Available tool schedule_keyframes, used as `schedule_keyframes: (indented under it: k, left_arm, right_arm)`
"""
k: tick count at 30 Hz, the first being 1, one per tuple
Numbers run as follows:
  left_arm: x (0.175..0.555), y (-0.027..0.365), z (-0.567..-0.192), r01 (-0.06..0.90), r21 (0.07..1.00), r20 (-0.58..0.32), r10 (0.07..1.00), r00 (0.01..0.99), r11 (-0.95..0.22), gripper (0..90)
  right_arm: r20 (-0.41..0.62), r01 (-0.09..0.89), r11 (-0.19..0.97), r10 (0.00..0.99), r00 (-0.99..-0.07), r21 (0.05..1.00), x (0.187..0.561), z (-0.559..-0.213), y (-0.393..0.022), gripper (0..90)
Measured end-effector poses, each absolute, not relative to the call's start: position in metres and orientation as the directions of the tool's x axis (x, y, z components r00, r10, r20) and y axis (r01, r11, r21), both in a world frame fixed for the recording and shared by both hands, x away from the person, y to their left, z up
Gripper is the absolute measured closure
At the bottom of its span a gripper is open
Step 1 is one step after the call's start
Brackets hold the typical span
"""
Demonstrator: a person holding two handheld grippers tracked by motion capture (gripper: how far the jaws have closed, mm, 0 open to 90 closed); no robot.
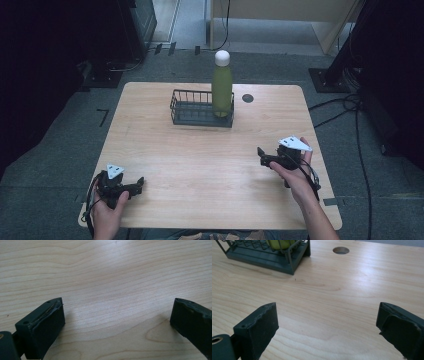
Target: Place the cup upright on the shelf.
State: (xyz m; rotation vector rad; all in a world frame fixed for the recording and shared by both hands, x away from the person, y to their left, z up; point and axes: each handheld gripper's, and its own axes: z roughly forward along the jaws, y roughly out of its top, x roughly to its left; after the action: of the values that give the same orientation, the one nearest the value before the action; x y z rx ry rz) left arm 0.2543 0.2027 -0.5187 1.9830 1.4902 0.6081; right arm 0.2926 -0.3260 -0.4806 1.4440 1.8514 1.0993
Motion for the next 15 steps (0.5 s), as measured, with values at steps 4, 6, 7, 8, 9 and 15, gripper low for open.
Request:
schedule_keyframes:
  k: [4, 6, 7, 8, 9, 15]
  left_arm:
    - [0.254, 0.203, -0.519, 0.698, 0.685, 0.015, 0.962, 0.272, -0.208, 0.0]
    - [0.254, 0.203, -0.519, 0.698, 0.685, 0.015, 0.962, 0.272, -0.208, 0.0]
    - [0.254, 0.203, -0.519, 0.698, 0.685, 0.015, 0.962, 0.272, -0.209, 0.0]
    - [0.254, 0.203, -0.519, 0.698, 0.685, 0.015, 0.962, 0.272, -0.209, 0.0]
    - [0.254, 0.203, -0.519, 0.698, 0.685, 0.015, 0.962, 0.272, -0.209, 0.0]
    - [0.254, 0.203, -0.519, 0.698, 0.685, 0.015, 0.962, 0.272, -0.208, 0.0]
  right_arm:
    - [0.069, 0.527, 0.087, 0.961, -0.269, 0.846, 0.285, -0.487, -0.333, 4.0]
    - [0.067, 0.534, 0.087, 0.963, -0.262, 0.841, 0.281, -0.491, -0.337, 4.0]
    - [0.065, 0.537, 0.087, 0.964, -0.259, 0.839, 0.28, -0.492, -0.339, 4.0]
    - [0.066, 0.539, 0.085, 0.965, -0.256, 0.838, 0.279, -0.494, -0.34, 4.0]
    - [0.068, 0.541, 0.082, 0.965, -0.251, 0.837, 0.277, -0.496, -0.342, 4.0]
    - [0.073, 0.557, 0.066, 0.972, -0.223, 0.828, 0.267, -0.504, -0.353, 4.0]
